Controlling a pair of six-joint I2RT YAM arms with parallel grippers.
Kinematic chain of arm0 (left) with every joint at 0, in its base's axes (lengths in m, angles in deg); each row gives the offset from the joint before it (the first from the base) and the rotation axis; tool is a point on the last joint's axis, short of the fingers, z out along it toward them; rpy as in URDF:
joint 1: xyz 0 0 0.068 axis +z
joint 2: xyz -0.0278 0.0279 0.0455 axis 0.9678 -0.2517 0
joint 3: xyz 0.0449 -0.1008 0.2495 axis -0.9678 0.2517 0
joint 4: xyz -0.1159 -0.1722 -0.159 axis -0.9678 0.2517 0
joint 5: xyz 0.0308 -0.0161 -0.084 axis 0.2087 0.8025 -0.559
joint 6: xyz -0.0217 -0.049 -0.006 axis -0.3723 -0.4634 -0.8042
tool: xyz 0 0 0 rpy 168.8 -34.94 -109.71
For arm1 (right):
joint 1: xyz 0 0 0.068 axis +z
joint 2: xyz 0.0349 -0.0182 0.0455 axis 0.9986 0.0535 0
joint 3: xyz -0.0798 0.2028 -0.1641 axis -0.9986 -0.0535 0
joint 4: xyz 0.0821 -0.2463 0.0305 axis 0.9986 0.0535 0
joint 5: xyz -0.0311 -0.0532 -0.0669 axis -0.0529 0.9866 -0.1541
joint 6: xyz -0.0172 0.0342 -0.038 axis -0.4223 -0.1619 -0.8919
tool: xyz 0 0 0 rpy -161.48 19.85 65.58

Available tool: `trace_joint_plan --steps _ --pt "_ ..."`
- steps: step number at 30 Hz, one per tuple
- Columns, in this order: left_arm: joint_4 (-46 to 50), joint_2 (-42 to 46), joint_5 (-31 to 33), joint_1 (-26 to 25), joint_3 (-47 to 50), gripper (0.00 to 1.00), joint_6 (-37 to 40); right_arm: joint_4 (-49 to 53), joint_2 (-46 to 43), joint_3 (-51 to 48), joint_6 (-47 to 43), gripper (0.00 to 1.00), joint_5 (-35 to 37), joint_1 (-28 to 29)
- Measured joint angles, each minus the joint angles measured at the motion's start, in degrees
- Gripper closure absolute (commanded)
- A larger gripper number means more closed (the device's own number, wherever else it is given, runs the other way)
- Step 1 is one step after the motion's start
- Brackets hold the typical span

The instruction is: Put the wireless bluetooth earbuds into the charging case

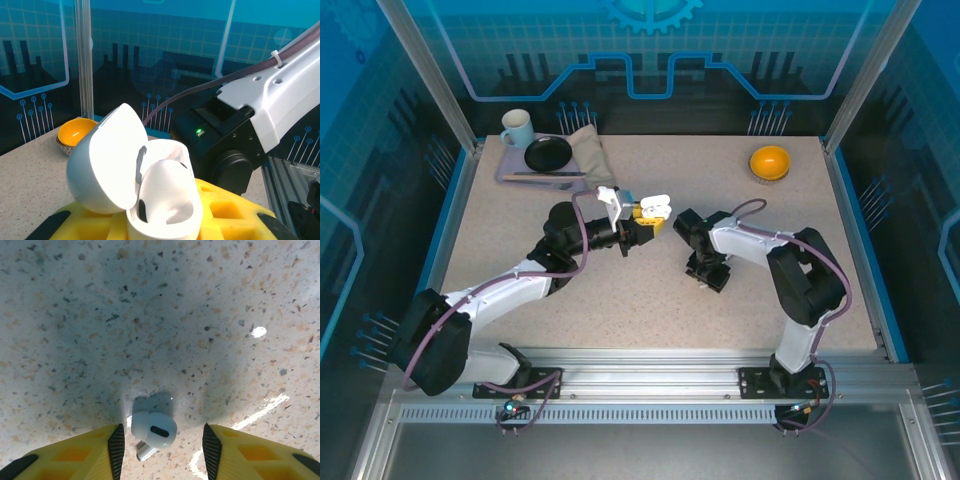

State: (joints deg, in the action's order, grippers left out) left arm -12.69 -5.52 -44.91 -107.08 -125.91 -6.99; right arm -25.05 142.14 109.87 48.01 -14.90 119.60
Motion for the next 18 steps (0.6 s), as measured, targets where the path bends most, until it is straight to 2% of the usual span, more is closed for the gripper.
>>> trace_joint_plan --steps 9,18 --pt "-0.1 0.0 0.0 0.1 0.0 1.00 0.0 -0.3 0.7 0.0 0.0 0.56 0.1 -0.6" --pt "-0.6 -0.7 0.0 0.1 0.0 1.00 0.0 -1.0 0.8 0.0 -0.2 0.63 -0.3 -0.9"
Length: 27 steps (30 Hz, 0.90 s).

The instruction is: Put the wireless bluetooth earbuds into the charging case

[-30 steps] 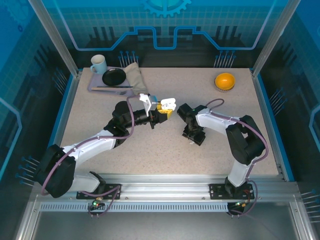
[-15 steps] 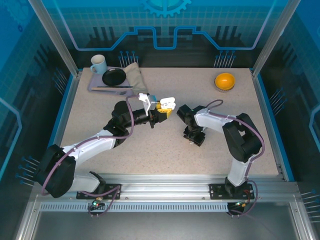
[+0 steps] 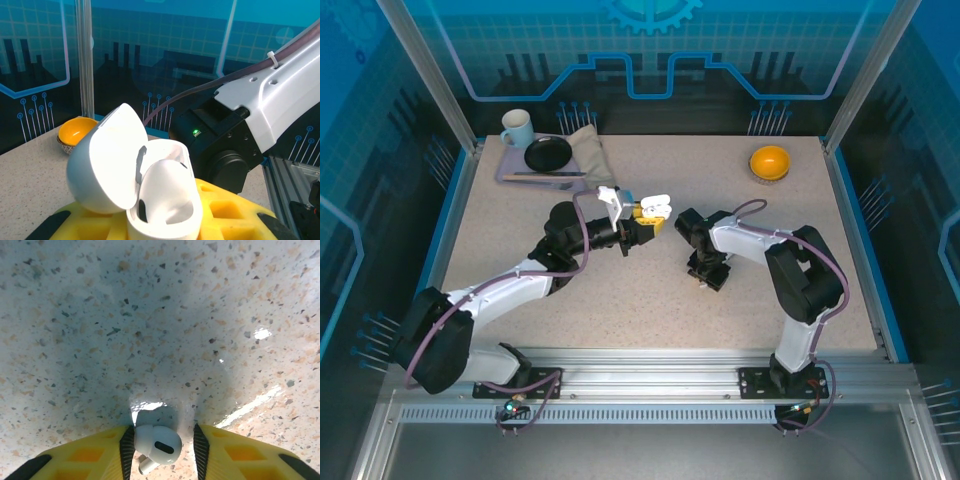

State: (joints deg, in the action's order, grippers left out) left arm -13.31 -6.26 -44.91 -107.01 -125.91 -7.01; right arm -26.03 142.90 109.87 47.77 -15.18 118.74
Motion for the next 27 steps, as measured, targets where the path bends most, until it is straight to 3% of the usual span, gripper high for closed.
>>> trace_joint_plan --steps 27 --pt "0.0 -0.4 0.0 0.1 0.0 1.00 -0.2 -1.1 -1.0 -1.3 -0.4 0.63 1.7 -1.7"
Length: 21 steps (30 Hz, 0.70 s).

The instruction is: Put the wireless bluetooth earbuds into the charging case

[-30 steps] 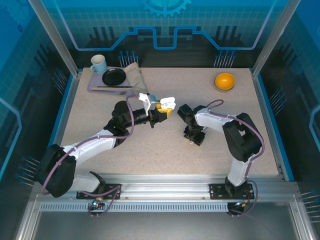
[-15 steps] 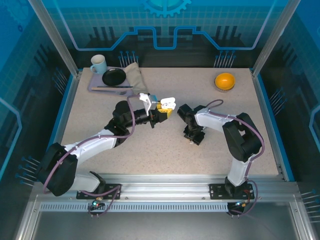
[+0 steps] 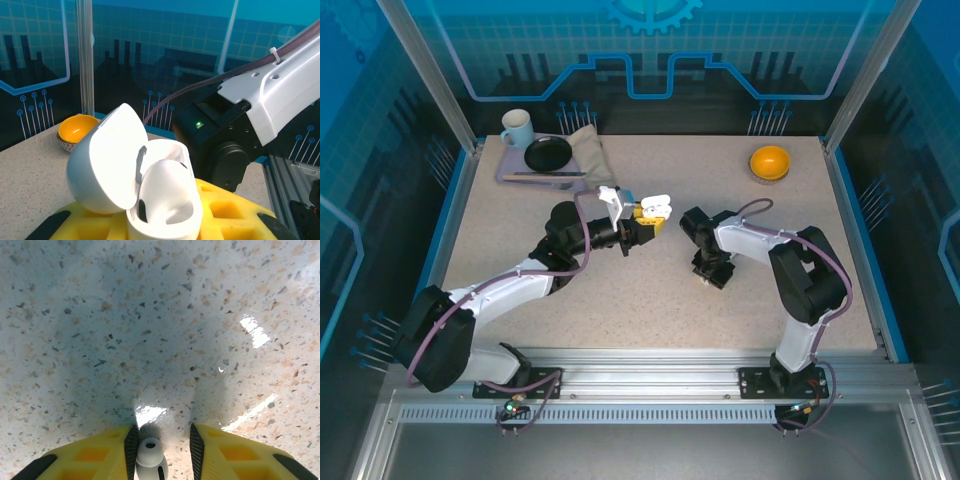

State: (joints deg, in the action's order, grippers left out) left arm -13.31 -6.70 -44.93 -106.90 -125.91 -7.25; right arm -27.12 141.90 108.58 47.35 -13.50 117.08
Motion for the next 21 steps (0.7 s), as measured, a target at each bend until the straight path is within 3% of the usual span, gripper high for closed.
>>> trace_joint_plan --steps 21 --pt "0.0 0.0 0.0 0.0 0.0 1.00 -0.1 -2.1 0.9 2.7 -4.9 0.64 -2.4 2.3"
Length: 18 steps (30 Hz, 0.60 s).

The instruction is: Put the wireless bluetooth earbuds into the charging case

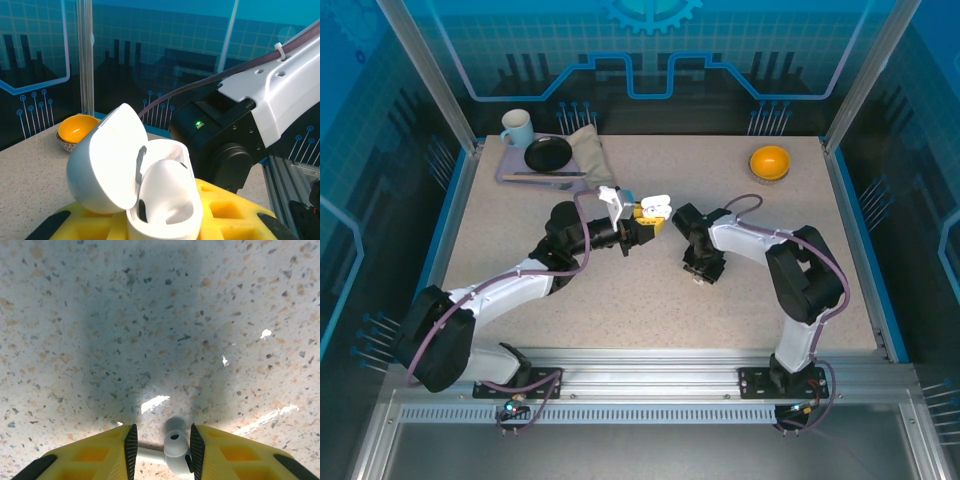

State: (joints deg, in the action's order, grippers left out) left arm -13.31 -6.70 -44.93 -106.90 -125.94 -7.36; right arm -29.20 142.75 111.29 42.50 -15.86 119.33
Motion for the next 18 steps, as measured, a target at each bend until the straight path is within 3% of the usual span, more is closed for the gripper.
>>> trace_joint_plan --steps 7,13,18 --pt "0.0 0.0 0.0 0.0 0.0 1.00 0.0 -0.7 -3.8 -3.8 1.0 0.51 -0.7 0.3" --pt "0.0 0.0 0.0 0.0 0.0 1.00 0.0 -0.6 -9.2 -6.6 6.8 0.50 -0.7 0.4" --pt "0.0 0.0 0.0 0.0 0.0 1.00 0.0 -1.1 -9.4 -7.9 16.7 0.51 -1.3 0.6"
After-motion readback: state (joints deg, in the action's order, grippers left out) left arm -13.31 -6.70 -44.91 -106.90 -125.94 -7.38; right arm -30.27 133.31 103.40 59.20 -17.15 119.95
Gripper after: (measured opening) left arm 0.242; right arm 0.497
